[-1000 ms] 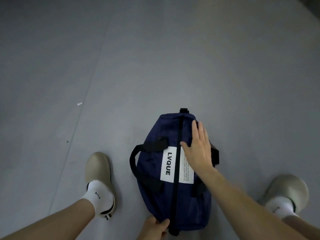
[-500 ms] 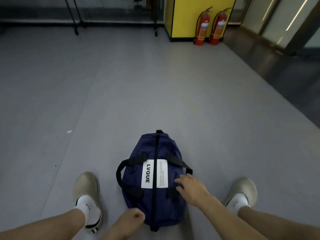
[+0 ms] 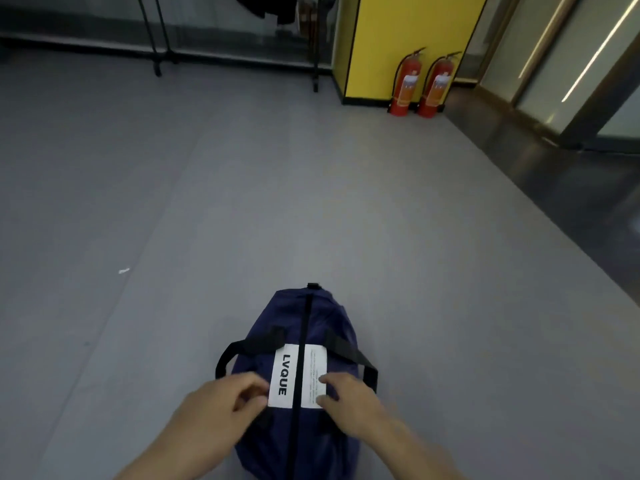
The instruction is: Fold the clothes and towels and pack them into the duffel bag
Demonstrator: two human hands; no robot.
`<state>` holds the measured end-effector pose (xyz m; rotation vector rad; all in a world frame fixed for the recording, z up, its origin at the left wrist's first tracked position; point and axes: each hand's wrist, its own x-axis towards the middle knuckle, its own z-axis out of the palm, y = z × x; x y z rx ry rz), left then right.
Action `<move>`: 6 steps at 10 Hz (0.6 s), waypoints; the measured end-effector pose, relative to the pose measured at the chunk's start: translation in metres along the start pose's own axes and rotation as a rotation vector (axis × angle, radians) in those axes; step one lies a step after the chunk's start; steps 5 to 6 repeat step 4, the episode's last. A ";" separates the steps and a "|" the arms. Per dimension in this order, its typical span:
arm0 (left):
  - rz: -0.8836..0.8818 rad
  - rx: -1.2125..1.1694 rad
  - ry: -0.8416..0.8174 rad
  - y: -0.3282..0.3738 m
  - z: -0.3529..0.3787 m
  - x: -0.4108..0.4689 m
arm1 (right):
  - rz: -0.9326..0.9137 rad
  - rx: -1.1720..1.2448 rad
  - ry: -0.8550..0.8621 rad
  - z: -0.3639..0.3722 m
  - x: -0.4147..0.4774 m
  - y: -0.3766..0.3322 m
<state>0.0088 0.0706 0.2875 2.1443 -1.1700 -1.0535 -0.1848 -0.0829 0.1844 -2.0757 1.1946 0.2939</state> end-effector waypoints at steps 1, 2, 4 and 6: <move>0.021 0.038 -0.051 0.018 0.007 0.032 | 0.065 0.015 -0.031 0.052 0.034 0.016; -0.055 0.065 -0.101 0.013 0.009 0.060 | 0.123 -0.001 -0.133 0.089 0.062 0.029; -0.237 0.035 -0.182 0.011 0.013 0.061 | 0.178 0.109 -0.224 0.076 0.068 0.027; -0.237 0.035 -0.182 0.011 0.013 0.061 | 0.178 0.109 -0.224 0.076 0.068 0.027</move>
